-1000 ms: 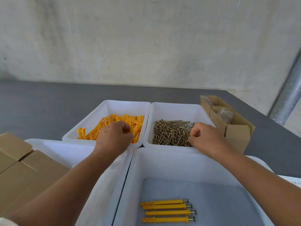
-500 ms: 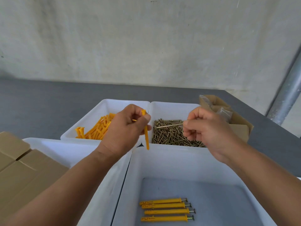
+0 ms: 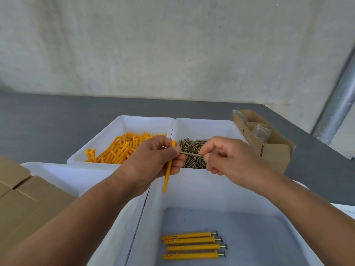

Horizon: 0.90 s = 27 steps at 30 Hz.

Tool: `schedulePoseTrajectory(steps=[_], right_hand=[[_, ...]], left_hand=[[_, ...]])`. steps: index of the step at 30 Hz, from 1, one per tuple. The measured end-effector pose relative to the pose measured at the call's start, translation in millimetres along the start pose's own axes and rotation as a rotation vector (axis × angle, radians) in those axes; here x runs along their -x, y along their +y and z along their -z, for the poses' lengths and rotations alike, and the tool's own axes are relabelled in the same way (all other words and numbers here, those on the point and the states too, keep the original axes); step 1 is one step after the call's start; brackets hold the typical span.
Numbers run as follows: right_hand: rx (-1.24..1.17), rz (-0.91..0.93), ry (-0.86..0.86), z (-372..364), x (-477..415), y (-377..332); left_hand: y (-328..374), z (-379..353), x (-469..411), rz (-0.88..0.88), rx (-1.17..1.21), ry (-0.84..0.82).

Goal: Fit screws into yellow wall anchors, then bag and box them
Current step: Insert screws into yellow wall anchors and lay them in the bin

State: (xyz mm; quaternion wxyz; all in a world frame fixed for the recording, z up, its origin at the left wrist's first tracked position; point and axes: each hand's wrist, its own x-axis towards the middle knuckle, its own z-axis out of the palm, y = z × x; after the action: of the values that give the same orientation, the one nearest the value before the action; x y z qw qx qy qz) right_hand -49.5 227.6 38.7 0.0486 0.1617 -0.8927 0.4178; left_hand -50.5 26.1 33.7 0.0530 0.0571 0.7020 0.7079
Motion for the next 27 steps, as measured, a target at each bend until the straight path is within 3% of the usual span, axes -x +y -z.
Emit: schedulePoseTrajectory(steps=[3,9,12,20,27], right_hand=[[0.223,0.097,-0.006,-6.5,3.1,-1.2],[0.417,0.127,0.074,-2.7,0.0,-2.5],[0.269,0.072,0.132,2.8,-2.4,1.4],[-0.415,-0.057,0.237,4.9,-5.2,-2.4],[-0.495,-0.093,0.239,1.4,-3.9,-5.0]], left_hand=[[-1.8,-3.2,1.0,-0.007,-0.064,0.002],[-2.2,-6.1,0.9,-0.006,-0.055,0.005],[-2.6,-6.2,0.4,-0.005,-0.072,0.004],[-11.1,-13.2,3.9,-0.021,-0.276,-0.142],[-14.9,-16.0,3.8,-0.033,-0.332,-0.2]])
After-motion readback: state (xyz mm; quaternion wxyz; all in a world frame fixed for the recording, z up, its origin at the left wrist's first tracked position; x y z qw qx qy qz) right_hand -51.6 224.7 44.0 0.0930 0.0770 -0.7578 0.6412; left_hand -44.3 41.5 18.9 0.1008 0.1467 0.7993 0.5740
